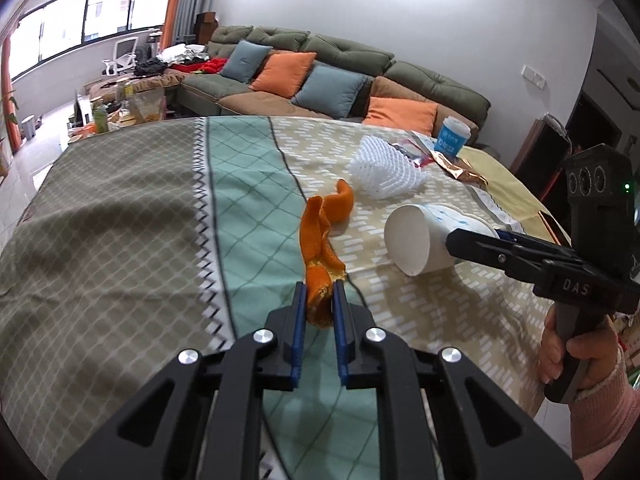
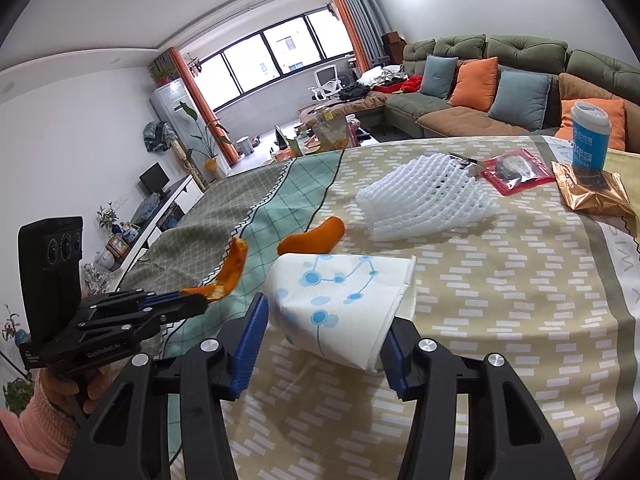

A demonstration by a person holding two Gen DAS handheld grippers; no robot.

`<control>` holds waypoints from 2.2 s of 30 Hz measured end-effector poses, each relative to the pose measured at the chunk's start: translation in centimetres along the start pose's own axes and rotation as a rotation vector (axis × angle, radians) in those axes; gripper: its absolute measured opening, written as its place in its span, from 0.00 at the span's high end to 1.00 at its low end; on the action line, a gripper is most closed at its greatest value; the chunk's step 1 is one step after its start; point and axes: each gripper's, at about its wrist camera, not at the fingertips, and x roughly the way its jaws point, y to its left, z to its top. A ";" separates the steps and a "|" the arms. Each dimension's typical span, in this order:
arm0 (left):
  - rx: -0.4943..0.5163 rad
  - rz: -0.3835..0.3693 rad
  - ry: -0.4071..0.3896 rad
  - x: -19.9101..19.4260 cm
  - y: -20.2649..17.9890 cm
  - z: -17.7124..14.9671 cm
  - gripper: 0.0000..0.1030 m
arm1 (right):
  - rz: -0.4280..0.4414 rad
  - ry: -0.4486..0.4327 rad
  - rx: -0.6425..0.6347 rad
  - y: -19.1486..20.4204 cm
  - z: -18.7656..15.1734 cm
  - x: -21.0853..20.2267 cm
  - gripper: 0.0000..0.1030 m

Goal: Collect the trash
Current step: 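Grasp the orange piece with the left gripper while the right gripper grasps the white dotted paper cup, then carry the orange piece and the paper cup over to the teal bin with both grippers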

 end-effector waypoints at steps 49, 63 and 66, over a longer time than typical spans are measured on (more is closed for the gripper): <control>-0.222 0.199 -0.199 -13.7 8.4 -6.7 0.87 | 0.310 0.046 -0.213 12.1 0.3 3.7 0.95; -0.272 0.253 -0.220 -16.0 10.3 -8.2 0.87 | 0.378 0.081 -0.249 15.2 0.0 5.6 0.95; -0.284 0.266 -0.225 -16.6 10.8 -8.5 0.87 | 0.393 0.089 -0.258 15.8 0.0 6.1 0.95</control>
